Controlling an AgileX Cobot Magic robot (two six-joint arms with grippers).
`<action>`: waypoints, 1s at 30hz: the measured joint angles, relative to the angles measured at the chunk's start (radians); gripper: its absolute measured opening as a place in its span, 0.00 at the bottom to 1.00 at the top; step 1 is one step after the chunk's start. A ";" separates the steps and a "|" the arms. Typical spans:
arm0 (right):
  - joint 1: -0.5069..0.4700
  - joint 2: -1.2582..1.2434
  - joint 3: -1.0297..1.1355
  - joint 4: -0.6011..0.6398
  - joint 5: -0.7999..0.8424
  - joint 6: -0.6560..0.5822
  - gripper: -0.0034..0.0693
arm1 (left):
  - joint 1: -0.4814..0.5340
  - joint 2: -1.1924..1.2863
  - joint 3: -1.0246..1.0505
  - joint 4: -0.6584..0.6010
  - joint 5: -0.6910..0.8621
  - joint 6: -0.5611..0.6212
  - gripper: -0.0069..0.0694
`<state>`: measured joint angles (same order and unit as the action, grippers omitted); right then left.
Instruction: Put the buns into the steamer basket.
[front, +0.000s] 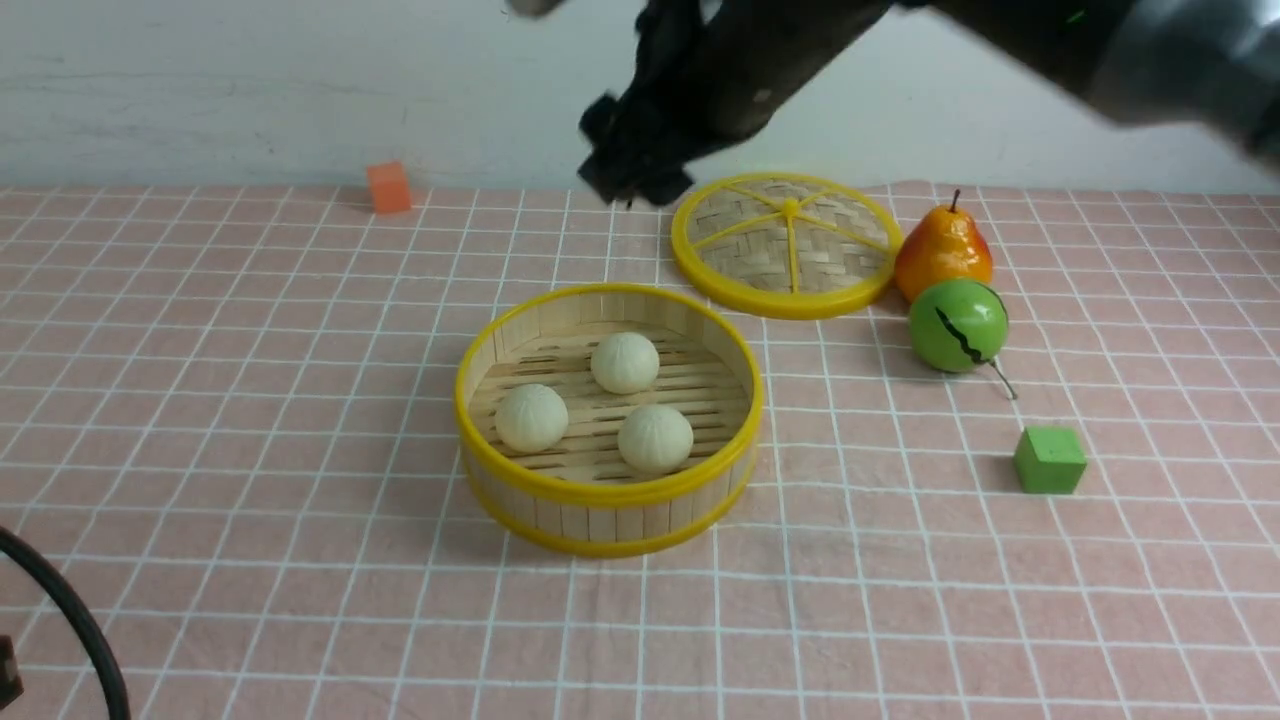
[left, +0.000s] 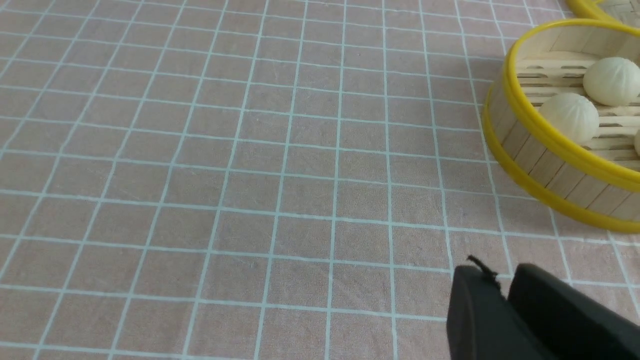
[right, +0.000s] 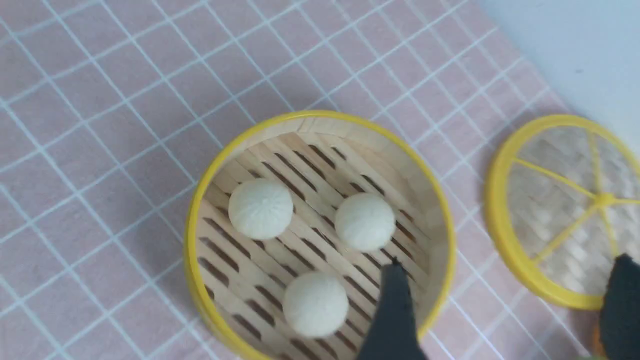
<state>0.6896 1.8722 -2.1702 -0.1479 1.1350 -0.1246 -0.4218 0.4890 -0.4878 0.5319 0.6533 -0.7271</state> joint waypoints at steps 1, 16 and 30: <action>0.005 -0.065 -0.002 -0.027 0.054 0.028 0.65 | 0.000 0.000 0.000 0.000 0.000 0.000 0.21; -0.020 -0.631 0.860 0.193 -0.129 0.207 0.02 | 0.000 0.000 0.000 0.000 0.000 0.000 0.23; -0.019 -1.030 1.791 0.380 -0.635 -0.006 0.02 | 0.000 0.000 0.000 0.000 0.000 0.000 0.24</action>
<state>0.6703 0.8425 -0.3791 0.2322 0.5003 -0.1304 -0.4218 0.4890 -0.4878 0.5315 0.6533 -0.7271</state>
